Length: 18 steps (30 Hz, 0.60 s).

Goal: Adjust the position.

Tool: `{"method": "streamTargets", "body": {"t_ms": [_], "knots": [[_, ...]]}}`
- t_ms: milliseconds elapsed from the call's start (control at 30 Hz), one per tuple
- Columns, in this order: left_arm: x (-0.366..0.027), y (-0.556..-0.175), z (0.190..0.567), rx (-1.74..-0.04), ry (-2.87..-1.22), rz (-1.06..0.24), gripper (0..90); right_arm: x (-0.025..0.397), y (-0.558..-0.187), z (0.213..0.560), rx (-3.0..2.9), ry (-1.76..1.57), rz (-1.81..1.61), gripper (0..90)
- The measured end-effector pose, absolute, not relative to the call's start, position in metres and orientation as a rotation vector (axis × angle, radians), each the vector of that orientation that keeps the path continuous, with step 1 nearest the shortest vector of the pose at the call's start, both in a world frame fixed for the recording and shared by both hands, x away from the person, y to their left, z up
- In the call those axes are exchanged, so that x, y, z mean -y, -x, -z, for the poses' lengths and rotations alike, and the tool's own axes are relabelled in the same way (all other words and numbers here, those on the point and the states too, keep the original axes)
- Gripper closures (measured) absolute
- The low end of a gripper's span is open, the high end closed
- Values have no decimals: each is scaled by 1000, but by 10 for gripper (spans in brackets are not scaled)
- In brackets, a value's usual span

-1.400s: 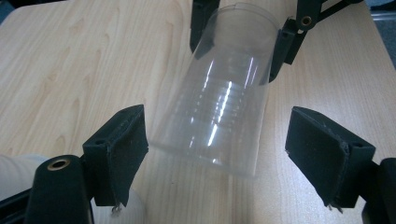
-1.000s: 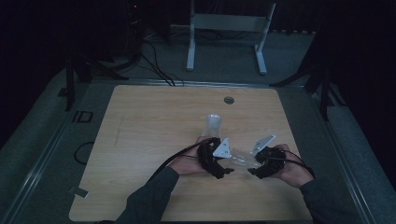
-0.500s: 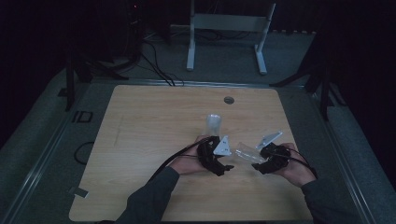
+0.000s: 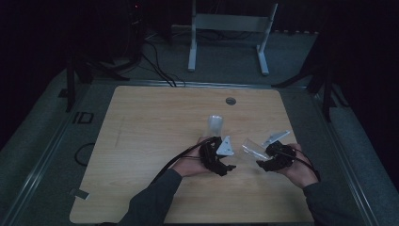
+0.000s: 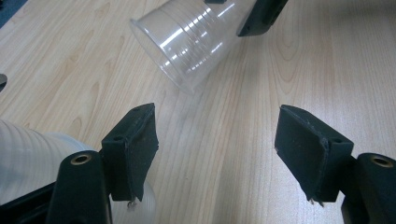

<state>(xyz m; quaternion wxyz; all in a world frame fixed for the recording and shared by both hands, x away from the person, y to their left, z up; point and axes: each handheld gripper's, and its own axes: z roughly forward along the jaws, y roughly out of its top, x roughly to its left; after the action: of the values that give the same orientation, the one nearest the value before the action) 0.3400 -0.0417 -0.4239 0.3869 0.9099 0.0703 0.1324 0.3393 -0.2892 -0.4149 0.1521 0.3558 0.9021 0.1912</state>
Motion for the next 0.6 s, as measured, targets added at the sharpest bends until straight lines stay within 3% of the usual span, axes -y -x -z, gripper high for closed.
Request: {"method": "streamTargets", "body": {"t_ms": [600], "knots": [[44,-340,427,-216,-2297,-328,301,291,-341,419,-2479,-1153,-567,418]]}}
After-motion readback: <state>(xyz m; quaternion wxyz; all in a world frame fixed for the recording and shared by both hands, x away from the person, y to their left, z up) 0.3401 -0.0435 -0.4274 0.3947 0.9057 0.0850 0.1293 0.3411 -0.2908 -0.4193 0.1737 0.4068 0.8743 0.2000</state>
